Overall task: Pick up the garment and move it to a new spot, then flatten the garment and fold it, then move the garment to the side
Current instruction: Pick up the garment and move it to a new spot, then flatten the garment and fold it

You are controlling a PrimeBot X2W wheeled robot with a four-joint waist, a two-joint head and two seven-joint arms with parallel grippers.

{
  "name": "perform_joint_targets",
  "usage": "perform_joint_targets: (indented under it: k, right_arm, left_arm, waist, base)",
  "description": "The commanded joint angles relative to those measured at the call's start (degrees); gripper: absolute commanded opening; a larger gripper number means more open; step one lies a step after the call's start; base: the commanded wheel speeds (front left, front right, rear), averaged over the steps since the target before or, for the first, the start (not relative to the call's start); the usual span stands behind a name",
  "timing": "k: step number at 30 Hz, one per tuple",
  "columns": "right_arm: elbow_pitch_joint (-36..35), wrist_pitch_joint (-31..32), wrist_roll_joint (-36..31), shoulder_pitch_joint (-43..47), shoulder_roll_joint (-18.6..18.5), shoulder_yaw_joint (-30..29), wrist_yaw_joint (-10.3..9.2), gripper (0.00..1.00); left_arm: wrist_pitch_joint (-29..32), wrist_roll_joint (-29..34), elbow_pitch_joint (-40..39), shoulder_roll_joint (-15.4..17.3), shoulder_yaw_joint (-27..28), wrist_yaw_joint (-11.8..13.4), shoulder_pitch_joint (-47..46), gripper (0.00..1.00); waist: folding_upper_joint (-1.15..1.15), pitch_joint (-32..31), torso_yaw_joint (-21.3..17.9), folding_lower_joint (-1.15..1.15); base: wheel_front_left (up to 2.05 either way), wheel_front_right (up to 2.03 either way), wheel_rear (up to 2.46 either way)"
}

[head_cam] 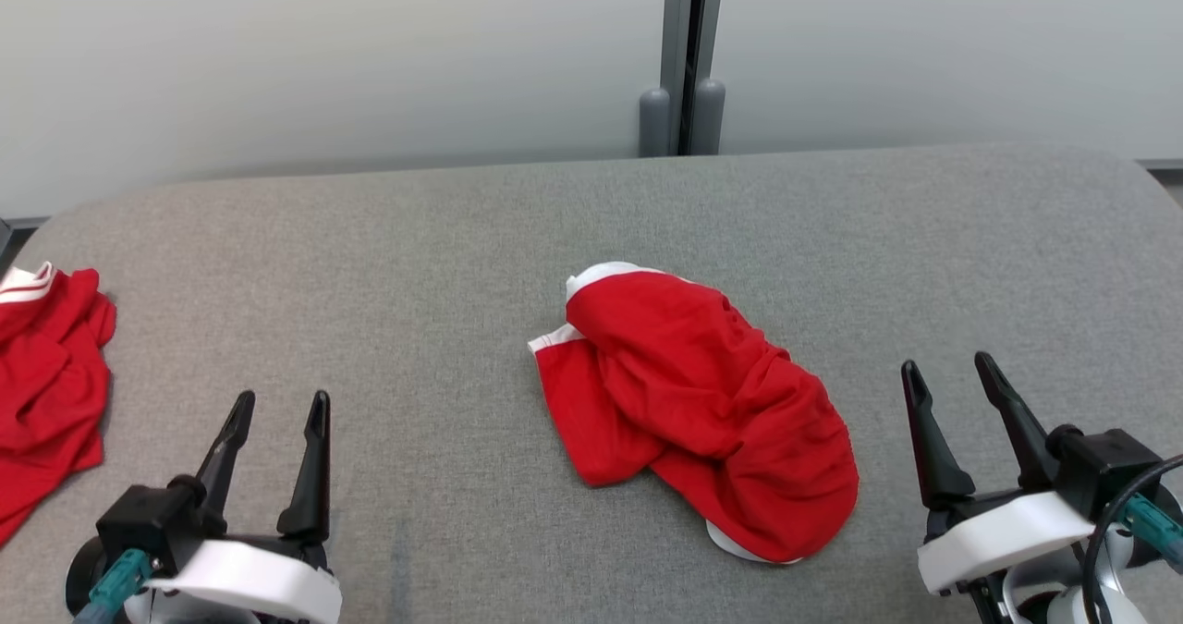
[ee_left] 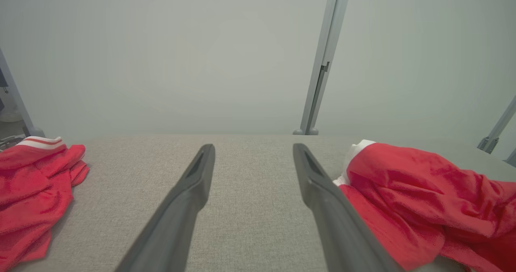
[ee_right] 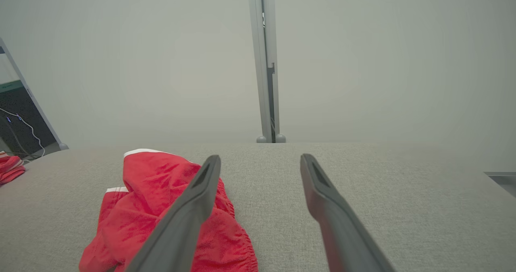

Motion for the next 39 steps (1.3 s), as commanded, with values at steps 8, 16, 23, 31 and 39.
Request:
perform_joint_targets:
  k: [8, 16, 23, 31, 39]
  right_arm:
    - [-1.98, 2.33, -0.84, 4.63, -0.50, -1.68, 0.11, 1.00]
    - [-3.59, 3.41, -0.92, 6.49, -0.47, -2.47, 0.11, 1.00]
    - [-4.34, 3.97, -1.08, 7.01, -0.42, -2.56, 0.11, 1.00]
    - [-4.26, 3.94, -0.81, 7.02, -0.38, -2.50, 0.11, 1.00]
    - [-3.89, 4.03, -0.84, 7.20, -0.37, -3.02, 0.11, 1.00]
  left_arm:
    - [1.43, -0.04, -3.18, 1.08, -0.67, 1.60, 5.18, 1.00]
    - [2.70, 0.30, -4.90, 1.19, -1.55, 2.37, 6.90, 1.00]
    - [2.83, -0.09, -4.27, 1.61, -1.47, 2.34, 6.23, 1.00]
    - [2.96, -0.34, -3.86, 1.73, -1.78, 2.50, 5.65, 1.00]
    - [3.24, -0.37, -3.62, 1.67, -2.24, 2.71, 5.00, 1.00]
  waist:
    - [0.00, -3.82, 0.28, 0.00]
    - [0.00, -4.74, 0.45, 0.00]
    - [0.00, -4.77, 0.38, 0.00]
    - [0.00, -4.62, 0.40, 0.00]
    - [0.00, -4.42, 0.85, 0.00]
  base:
    - [0.00, 0.00, 0.00]
    - [0.00, 0.00, 0.00]
    - [0.00, 0.00, 0.00]
    - [0.00, 0.00, 0.00]
    - [0.00, 0.00, 0.00]
